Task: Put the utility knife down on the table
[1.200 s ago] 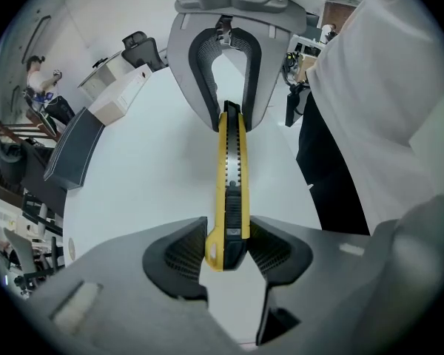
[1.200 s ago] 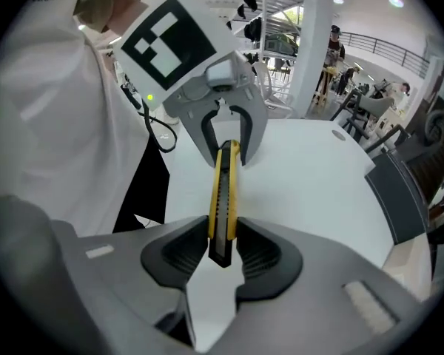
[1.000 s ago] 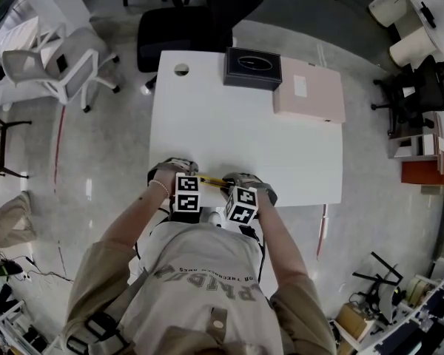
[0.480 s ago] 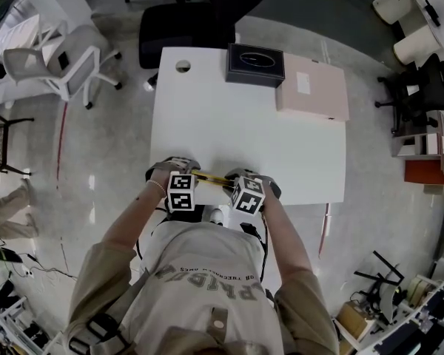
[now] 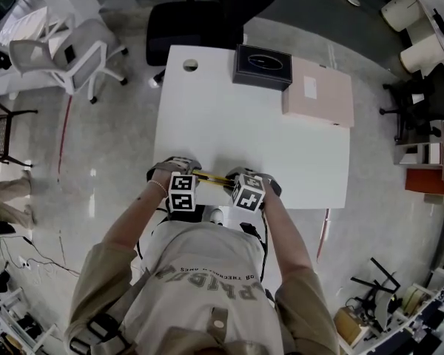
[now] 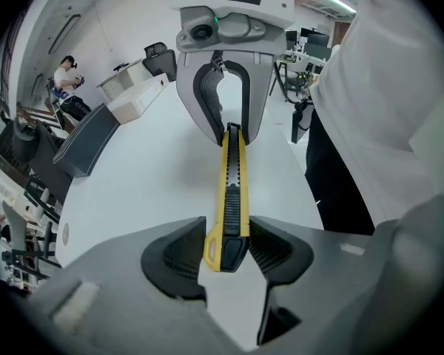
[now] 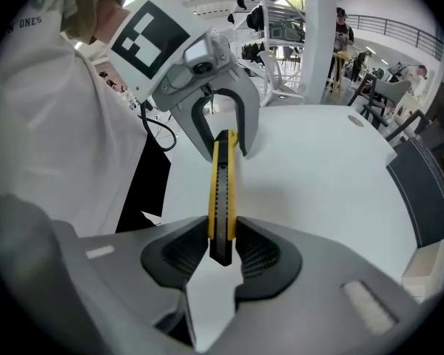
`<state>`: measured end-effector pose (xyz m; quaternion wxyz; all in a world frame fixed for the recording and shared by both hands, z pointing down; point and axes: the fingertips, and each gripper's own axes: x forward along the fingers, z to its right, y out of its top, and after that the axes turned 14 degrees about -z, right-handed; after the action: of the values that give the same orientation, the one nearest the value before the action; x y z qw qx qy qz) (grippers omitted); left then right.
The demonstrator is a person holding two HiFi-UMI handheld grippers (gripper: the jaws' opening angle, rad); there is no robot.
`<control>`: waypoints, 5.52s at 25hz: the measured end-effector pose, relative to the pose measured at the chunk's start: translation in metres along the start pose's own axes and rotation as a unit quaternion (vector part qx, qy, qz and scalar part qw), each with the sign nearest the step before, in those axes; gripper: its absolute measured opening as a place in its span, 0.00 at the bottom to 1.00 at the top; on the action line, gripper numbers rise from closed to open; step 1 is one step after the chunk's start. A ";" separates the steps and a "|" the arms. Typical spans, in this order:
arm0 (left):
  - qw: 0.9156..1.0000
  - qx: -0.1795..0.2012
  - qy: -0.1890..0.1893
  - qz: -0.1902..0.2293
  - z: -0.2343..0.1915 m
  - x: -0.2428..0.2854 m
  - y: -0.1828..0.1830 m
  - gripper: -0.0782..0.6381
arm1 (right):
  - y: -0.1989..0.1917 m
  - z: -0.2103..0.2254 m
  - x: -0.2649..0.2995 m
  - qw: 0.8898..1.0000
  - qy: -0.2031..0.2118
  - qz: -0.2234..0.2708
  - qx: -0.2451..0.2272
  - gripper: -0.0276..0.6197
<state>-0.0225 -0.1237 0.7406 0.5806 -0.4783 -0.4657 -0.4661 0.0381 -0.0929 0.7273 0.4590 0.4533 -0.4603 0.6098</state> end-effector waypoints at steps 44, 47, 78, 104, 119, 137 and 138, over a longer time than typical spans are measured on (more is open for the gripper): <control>0.998 -0.035 -0.040 0.022 0.001 0.003 -0.003 0.37 | 0.000 0.002 0.019 1.000 0.024 -0.013 -0.005 0.23; 0.998 -0.038 -0.029 0.029 -0.003 0.002 -0.004 0.38 | 0.000 0.002 0.019 1.000 0.022 -0.011 -0.008 0.23; 0.994 -0.101 -0.001 0.036 -0.011 -0.006 -0.018 0.42 | 0.000 0.003 0.019 0.999 0.031 -0.024 -0.002 0.23; 0.993 -0.107 -0.021 0.038 -0.010 -0.003 -0.025 0.40 | 0.004 0.004 0.020 0.997 0.038 -0.063 0.017 0.23; 0.994 -0.103 -0.025 0.036 -0.010 -0.001 -0.026 0.40 | 0.003 0.002 0.020 0.998 0.027 -0.043 0.021 0.24; 0.985 -0.158 -0.033 0.060 -0.009 -0.007 -0.035 0.40 | -0.001 0.011 -0.003 0.995 0.013 0.023 0.099 0.25; 0.982 -0.173 -0.033 0.071 -0.010 -0.010 -0.034 0.40 | 0.000 0.014 -0.009 0.993 0.008 0.041 0.114 0.25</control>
<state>-0.0562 -0.1362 0.7335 0.5050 -0.6183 -0.3618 -0.4814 0.0413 -0.1084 0.7207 0.3826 0.4784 -0.4019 0.6806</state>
